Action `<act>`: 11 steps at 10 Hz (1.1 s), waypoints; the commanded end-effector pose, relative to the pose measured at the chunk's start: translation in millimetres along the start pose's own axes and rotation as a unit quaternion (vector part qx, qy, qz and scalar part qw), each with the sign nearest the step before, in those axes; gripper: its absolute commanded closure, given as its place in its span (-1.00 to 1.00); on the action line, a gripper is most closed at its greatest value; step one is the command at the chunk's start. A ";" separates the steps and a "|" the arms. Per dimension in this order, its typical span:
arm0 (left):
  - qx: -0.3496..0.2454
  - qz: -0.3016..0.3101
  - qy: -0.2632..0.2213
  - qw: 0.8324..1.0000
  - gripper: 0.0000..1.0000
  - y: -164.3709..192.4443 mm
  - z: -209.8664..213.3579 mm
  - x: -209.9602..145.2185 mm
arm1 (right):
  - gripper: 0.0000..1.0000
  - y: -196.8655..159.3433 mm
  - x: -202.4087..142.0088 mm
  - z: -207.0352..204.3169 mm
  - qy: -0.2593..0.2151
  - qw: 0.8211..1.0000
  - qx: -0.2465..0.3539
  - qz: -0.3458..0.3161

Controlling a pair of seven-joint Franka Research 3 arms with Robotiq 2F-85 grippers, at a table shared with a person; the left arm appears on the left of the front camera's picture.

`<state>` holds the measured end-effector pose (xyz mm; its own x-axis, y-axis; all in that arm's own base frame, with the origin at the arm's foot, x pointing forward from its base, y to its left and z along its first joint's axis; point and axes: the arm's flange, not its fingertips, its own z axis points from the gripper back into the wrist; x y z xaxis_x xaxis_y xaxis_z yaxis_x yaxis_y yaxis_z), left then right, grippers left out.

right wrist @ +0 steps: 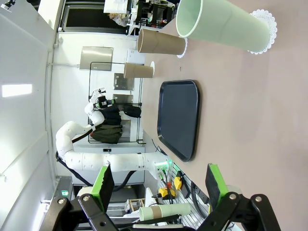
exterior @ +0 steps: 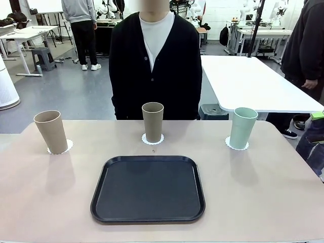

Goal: Place coasters on the table and set cups on them.
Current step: Take one Reusable plastic cup from the Flat Tray and place it on a coaster set by the human.

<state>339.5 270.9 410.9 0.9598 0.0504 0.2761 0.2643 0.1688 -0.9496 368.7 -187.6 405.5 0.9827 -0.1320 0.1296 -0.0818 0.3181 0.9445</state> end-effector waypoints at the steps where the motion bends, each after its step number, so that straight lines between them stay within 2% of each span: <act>1: -0.002 0.000 -0.012 1.000 -1.00 -3.0 -1.1 -2.5 | -1.00 0.8 -1.1 0.3 0.003 1.000 -0.002 0.001; 11: -0.002 0.000 -0.012 1.000 -1.00 -3.0 -1.1 -2.5 | -1.00 0.8 -1.1 0.3 0.003 1.000 -0.002 0.001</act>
<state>339.1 271.7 409.7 0.9598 0.0539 0.2756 0.2635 0.1664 -0.9502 368.7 -187.5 405.5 0.9827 -0.1320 0.1296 -0.0819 0.3181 0.9445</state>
